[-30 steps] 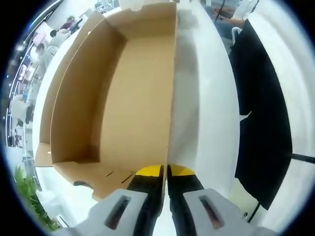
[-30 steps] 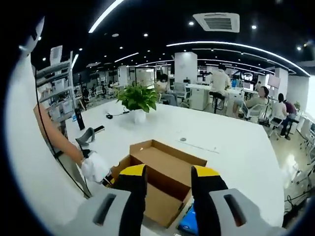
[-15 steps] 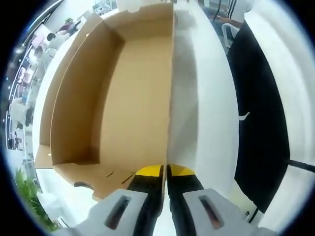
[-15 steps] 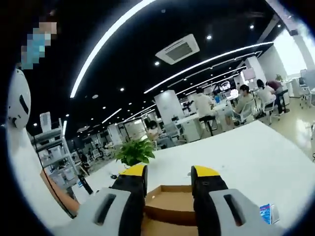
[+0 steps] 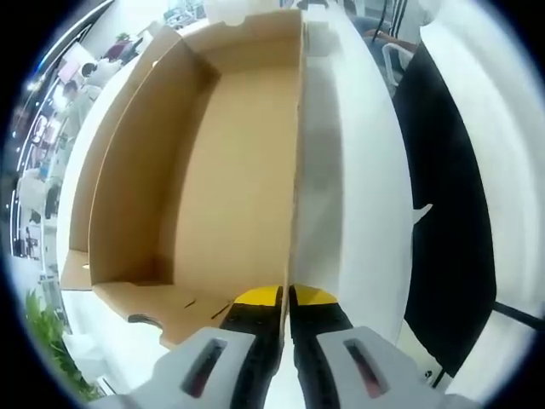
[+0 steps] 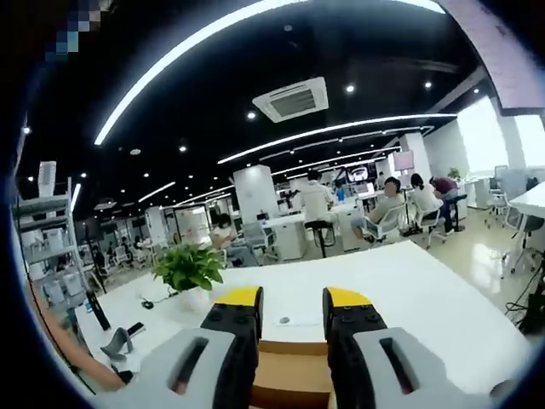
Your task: Operate the shoe box by opening the lid, removing the specified soft item, and placing it in the target area until the item is outside and the box remains undamaged.
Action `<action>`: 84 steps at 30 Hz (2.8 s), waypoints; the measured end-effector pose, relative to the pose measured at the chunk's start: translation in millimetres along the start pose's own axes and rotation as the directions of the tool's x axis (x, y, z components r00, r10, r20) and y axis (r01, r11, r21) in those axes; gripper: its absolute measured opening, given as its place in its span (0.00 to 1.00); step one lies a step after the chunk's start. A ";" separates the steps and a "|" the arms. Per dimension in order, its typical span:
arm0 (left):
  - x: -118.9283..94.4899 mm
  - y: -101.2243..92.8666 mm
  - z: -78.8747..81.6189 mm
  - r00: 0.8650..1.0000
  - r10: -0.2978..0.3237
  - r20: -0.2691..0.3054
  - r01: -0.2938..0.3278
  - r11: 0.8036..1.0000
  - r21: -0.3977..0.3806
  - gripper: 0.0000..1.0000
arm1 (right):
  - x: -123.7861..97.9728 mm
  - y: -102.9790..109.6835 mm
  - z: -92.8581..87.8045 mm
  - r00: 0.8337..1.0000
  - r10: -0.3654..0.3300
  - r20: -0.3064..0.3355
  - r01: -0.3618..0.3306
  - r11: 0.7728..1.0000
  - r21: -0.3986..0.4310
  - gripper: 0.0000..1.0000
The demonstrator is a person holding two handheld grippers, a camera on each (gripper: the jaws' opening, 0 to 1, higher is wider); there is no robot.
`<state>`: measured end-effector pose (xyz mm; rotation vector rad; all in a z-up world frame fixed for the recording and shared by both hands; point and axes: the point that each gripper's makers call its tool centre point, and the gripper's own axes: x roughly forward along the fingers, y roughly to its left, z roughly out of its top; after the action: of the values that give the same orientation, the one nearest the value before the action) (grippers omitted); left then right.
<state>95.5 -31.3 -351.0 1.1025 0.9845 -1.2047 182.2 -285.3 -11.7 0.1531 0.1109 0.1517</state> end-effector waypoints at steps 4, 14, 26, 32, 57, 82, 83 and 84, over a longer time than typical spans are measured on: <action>0.9 -0.3 -0.1 1.000 -0.004 0.003 0.004 1.000 0.001 0.03 | 1.5 -2.8 -30.9 0.988 -0.025 -0.154 0.005 0.992 -0.129 0.21; 0.9 0.0 0.1 1.000 -0.003 0.005 0.003 1.000 -0.003 0.03 | 23.3 -11.8 -59.4 0.945 -0.141 -0.296 0.084 0.977 -0.196 0.33; -0.2 0.4 2.0 0.999 -0.014 0.031 0.015 0.999 -0.028 0.03 | 64.6 13.3 -69.4 0.919 -0.073 -0.386 -0.064 0.942 -0.329 0.62; -1.0 -0.8 3.7 0.998 -0.024 0.058 0.025 1.000 -0.009 0.03 | 55.7 -4.4 -94.7 0.859 -0.117 -0.498 0.013 0.978 -0.208 0.58; -0.6 -1.0 4.4 0.997 -0.024 0.070 0.023 1.000 0.021 0.02 | 102.9 -15.4 -132.6 0.732 -0.099 -0.674 0.090 0.995 -0.048 0.36; -1.0 -1.4 4.8 0.997 0.002 0.073 -0.002 1.000 0.011 0.03 | 118.5 -73.1 -205.9 0.542 -0.097 -0.835 0.188 0.982 0.008 0.28; -1.3 -1.4 5.0 0.997 0.002 0.073 -0.002 1.000 0.011 0.03 | 118.6 -73.5 -207.4 0.543 -0.089 -0.835 0.193 0.981 0.021 0.28; -1.4 -1.4 5.0 0.997 0.001 0.073 -0.002 1.000 0.010 0.03 | 118.1 -75.3 -208.7 0.542 -0.091 -0.836 0.201 0.979 0.024 0.28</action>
<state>94.0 -36.0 -348.8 1.0598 0.9226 -1.2409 283.5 -310.3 -240.4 0.1787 1.1123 0.0342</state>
